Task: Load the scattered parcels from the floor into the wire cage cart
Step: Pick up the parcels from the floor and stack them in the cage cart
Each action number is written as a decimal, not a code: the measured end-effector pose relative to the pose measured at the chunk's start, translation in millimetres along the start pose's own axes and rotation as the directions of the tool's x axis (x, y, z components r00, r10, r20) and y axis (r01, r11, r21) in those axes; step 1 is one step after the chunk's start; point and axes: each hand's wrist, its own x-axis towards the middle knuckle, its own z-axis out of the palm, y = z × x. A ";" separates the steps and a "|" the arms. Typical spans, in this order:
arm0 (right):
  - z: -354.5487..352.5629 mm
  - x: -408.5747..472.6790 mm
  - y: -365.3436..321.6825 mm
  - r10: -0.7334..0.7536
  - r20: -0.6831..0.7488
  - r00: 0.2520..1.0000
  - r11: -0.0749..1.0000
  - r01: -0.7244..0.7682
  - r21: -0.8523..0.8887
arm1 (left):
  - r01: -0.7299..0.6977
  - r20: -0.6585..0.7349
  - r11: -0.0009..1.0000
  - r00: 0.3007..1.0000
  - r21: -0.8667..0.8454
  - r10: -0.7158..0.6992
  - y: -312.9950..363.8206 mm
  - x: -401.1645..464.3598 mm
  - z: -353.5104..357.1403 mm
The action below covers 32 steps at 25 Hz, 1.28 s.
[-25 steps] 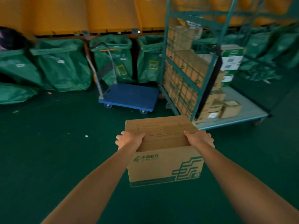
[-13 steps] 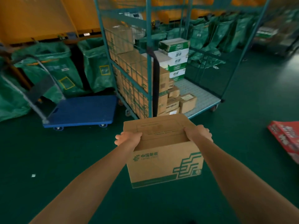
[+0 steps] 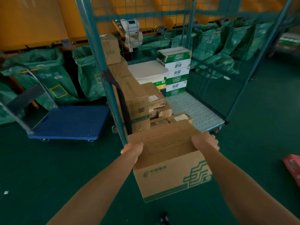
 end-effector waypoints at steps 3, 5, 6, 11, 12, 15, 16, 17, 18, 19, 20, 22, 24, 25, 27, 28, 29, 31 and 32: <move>-9.4 69.0 -24.4 -0.003 0.005 1.000 1.000 0.004 -0.023 | 0.038 0.007 0.990 0.999 -0.136 -0.037 53.7 37.6 43.0; -19.9 108.2 -38.7 -0.006 0.031 1.000 1.000 0.007 -0.029 | 0.071 0.017 0.985 0.997 -0.158 -0.069 85.2 50.1 67.6; -27.0 127.1 -45.9 -0.005 0.046 0.999 1.000 0.005 -0.015 | 0.070 0.022 0.984 0.997 -0.164 -0.068 101.2 54.0 77.5; -65.5 231.4 -79.7 -0.071 0.061 0.996 0.997 0.070 0.018 | 0.028 -0.068 0.989 0.997 -0.147 -0.038 188.1 68.7 125.8; -72.6 253.9 -87.1 -0.078 0.067 0.995 0.997 0.077 0.027 | -0.011 -0.062 0.991 0.998 -0.132 0.003 204.9 73.1 137.9; -104.2 315.6 -122.7 -0.196 0.072 0.978 0.981 0.195 0.010 | -0.113 -0.134 0.974 0.987 -0.194 0.088 246.5 68.7 161.2; -115.7 333.2 -134.5 -0.241 0.072 0.968 0.971 0.241 0.007 | -0.127 -0.192 0.970 0.978 -0.208 0.087 262.0 62.0 166.9; -129.7 348.2 -149.4 -0.284 0.082 0.955 0.959 0.284 0.014 | -0.135 -0.258 0.965 0.963 -0.225 0.075 280.1 50.4 171.7; -143.3 359.1 -165.7 -0.319 0.070 0.945 0.948 0.318 0.022 | -0.145 -0.311 0.955 0.949 -0.258 0.060 297.3 42.9 174.6; -155.1 368.4 -183.6 -0.349 0.046 0.936 0.937 0.348 0.033 | -0.171 -0.357 0.950 0.932 -0.262 0.069 312.6 38.9 175.5; -168.0 375.9 -202.2 -0.387 0.019 0.922 0.922 0.386 0.042 | -0.215 -0.392 0.942 0.914 -0.256 0.102 328.1 34.4 175.8; -190.8 386.8 -241.9 -0.473 -0.032 0.881 0.879 0.474 0.047 | -0.323 -0.481 0.906 0.862 -0.273 0.162 355.8 25.7 170.7; -202.4 387.2 -278.9 -0.553 -0.046 0.832 0.830 0.555 0.065 | -0.377 -0.548 0.868 0.823 -0.325 0.152 377.4 25.2 157.6; -203.3 386.0 -296.8 -0.589 -0.042 0.807 0.803 0.590 0.082 | -0.395 -0.567 0.843 0.813 -0.364 0.136 386.2 28.0 148.4; -203.3 383.2 -333.9 -0.651 -0.044 0.758 0.751 0.651 0.106 | -0.458 -0.597 0.777 0.791 -0.432 0.135 403.1 37.1 129.4; -202.0 381.8 -350.7 -0.676 -0.048 0.735 0.727 0.676 0.119 | -0.497 -0.620 0.746 0.771 -0.443 0.146 409.8 42.5 118.6; -199.4 379.6 -368.1 -0.701 -0.051 0.711 0.701 0.700 0.137 | -0.536 -0.646 0.718 0.747 -0.445 0.157 416.4 47.9 106.8; -191.0 372.9 -398.2 -0.754 -0.046 0.656 0.642 0.749 0.163 | -0.601 -0.709 0.677 0.686 -0.424 0.164 423.4 59.9 86.1; -185.0 368.8 -415.9 -0.775 -0.048 0.631 0.616 0.769 0.169 | -0.621 -0.738 0.667 0.656 -0.410 0.157 426.0 65.9 75.4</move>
